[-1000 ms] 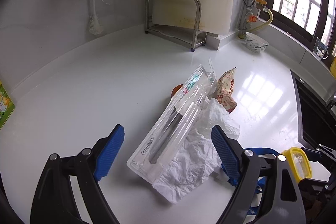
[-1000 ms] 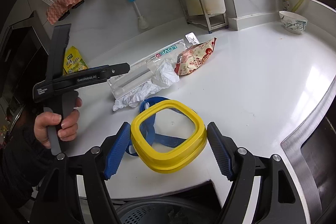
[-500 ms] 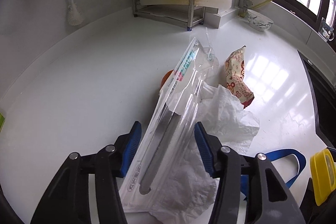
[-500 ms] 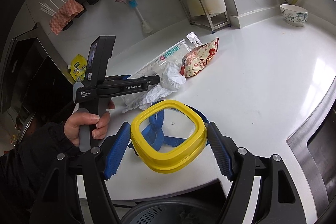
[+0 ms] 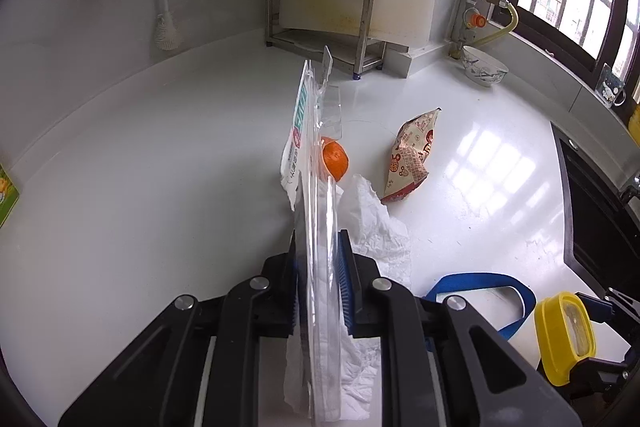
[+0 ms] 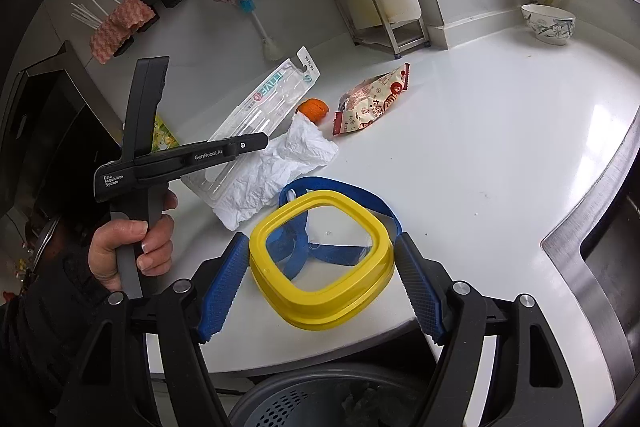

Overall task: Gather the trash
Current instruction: 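Grasp the clear toothbrush packaging with the left tool while the right tool holds the yellow lid, then lift the clear packaging with the left tool while the right tool holds the yellow lid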

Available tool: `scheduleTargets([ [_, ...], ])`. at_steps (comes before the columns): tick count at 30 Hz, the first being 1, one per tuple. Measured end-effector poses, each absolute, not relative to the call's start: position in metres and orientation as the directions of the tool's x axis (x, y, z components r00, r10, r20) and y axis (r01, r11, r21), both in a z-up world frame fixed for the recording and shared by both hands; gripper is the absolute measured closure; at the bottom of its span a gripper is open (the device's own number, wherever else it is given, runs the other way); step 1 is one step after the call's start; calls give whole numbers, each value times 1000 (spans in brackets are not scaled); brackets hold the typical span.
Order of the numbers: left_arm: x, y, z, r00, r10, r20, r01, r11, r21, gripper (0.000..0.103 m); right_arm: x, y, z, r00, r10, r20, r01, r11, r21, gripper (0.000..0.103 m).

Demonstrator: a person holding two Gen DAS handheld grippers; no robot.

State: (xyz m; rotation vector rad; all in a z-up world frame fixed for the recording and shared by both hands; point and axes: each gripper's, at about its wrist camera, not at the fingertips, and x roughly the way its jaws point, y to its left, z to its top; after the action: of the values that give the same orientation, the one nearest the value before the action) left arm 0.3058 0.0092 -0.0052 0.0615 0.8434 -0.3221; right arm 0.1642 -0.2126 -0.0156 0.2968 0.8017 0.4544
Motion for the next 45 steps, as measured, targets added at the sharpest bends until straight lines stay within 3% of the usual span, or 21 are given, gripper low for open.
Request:
scheduleTargets([
  [18,261,48,-31,557,-226,-799,220,968,-120,82,134,-196,-13,594,512,-620,-299,857,421,31],
  [22,260,58,-34,557,-200,-806,187,976,-113,69,133,-190,-13,587,519,-621,-312,853,418,31],
  [24,260,65,-31,568,-193,-800,169,979,-116,52,133,-188,-13,584,519,-624,-318,854,412,31],
  [25,259,69,-28,581,-194,-790,159,979,-124,39,133,-186,-13,582,520,-625,-320,853,412,31],
  [26,258,72,-25,595,-198,-779,153,979,-132,37,134,-186,-13,582,521,-625,-320,853,412,31],
  [40,264,67,-40,571,-114,-813,151,988,-32,38,134,-184,-14,575,522,-630,-318,852,416,31],
  [43,265,68,-42,567,-105,-817,159,987,-16,49,134,-183,-15,572,523,-632,-317,852,418,31],
  [45,265,69,-41,563,-114,-818,160,987,-27,49,134,-183,-16,571,523,-633,-317,851,418,31],
])
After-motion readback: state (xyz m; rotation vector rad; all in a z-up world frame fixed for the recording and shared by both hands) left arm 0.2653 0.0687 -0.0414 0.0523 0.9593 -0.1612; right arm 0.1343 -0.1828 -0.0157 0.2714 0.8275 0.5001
